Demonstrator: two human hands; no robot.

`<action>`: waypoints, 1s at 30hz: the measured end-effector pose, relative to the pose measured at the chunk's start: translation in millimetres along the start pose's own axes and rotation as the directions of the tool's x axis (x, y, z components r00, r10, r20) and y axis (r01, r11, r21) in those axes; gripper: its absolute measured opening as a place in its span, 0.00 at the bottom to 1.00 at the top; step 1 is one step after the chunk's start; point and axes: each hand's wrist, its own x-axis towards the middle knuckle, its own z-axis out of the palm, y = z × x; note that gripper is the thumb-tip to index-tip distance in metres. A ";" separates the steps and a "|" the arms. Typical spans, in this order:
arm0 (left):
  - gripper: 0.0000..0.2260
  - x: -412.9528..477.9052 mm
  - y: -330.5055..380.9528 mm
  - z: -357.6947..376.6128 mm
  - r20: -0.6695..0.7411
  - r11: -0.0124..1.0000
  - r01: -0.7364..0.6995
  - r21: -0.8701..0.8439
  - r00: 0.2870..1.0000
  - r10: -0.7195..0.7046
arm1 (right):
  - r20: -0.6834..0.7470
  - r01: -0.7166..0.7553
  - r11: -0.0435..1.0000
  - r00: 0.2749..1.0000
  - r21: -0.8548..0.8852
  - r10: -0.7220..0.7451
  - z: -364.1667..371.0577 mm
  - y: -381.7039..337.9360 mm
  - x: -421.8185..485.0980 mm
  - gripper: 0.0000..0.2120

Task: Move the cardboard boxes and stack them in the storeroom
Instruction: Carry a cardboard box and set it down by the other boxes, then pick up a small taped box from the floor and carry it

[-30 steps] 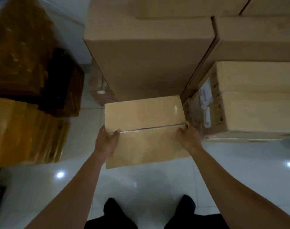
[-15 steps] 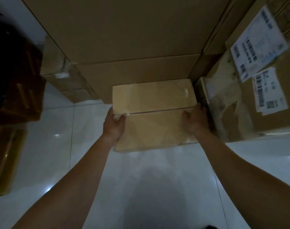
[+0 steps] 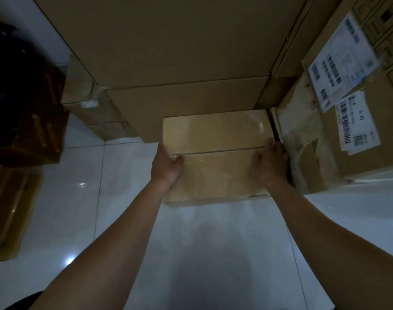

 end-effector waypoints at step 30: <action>0.33 -382.1 408.8 -226.4 0.233 0.945 -0.318 0.072 0.927 0.294 | 0.100 0.012 0.860 0.992 0.510 -0.073 -528.3 -73.9 -342.2 0.30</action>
